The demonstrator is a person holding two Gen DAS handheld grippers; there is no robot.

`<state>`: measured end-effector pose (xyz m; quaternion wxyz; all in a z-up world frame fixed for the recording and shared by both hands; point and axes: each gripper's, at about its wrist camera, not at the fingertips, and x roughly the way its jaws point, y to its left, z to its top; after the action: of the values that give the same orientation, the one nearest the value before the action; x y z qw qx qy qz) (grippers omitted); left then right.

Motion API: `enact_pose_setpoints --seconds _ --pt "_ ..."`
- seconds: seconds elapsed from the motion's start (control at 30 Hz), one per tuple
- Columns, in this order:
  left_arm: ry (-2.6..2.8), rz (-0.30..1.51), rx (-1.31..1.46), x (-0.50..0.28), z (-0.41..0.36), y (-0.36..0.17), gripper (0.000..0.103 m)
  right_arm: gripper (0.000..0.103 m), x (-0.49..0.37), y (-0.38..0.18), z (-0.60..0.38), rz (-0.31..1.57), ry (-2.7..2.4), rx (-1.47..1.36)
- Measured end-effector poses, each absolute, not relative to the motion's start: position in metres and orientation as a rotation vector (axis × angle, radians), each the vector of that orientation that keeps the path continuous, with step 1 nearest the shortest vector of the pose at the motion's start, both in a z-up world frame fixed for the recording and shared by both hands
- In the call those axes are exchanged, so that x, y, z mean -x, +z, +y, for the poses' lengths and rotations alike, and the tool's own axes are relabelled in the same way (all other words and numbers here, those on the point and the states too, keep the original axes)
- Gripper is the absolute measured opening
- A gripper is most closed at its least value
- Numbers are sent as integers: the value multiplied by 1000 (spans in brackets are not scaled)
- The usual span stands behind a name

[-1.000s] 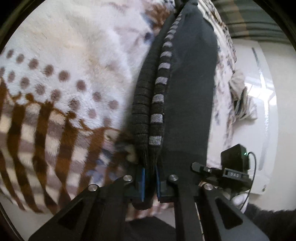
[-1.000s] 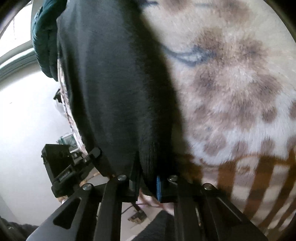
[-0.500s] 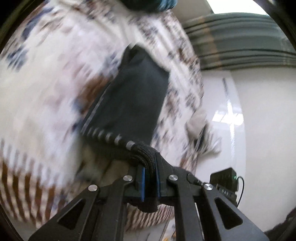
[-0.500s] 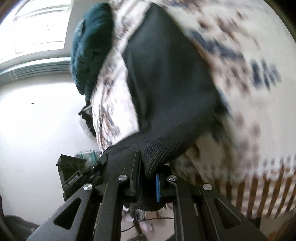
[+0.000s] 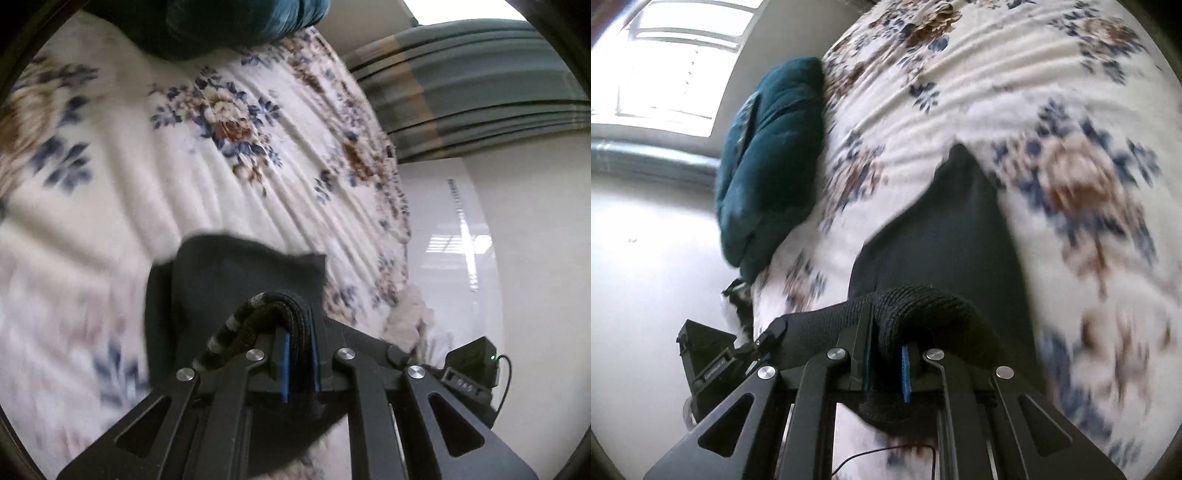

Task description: Fold small clothes

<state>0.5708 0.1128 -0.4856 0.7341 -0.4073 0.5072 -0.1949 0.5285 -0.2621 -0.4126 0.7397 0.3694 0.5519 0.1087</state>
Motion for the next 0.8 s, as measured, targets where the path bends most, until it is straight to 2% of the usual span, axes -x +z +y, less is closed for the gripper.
enact_pose_setpoints --seconds 0.17,0.23,0.27,0.3,0.33,0.37,0.4,0.47,0.53,0.6,0.73,0.8 --pt "-420 1185 902 -637 110 -529 9 12 -611 -451 -274 1259 179 -877" --pt "-430 1211 913 -653 108 -540 16 15 -638 -470 -280 1294 150 -915" --pt "-439 1221 917 -656 107 -543 28 18 -646 -477 -282 1314 134 -925" --pt "-452 1212 929 -660 108 -546 50 25 -652 -485 -285 1331 118 -945" --pt "-452 1198 933 -662 110 -545 61 29 -655 -490 -288 1334 117 -968" --pt "-452 1178 947 -663 114 -543 65 41 -657 -491 -292 1314 121 -980" --pt "-457 1168 963 -664 117 -542 66 54 -657 -488 -295 1289 119 -970" --pt "-437 1177 970 -665 124 -540 66 62 -656 -478 -302 1251 137 -950" --pt "-443 1153 928 -650 130 -527 66 62 -647 -466 -304 1259 144 -873" --pt "-435 1139 862 -628 133 -516 66 71 -630 -457 -305 1279 162 -772" --pt "-392 1122 803 -551 144 -507 70 76 -589 -459 -312 1369 187 -623" --pt "-367 1137 813 -509 147 -509 83 80 -568 -464 -317 1411 203 -585"
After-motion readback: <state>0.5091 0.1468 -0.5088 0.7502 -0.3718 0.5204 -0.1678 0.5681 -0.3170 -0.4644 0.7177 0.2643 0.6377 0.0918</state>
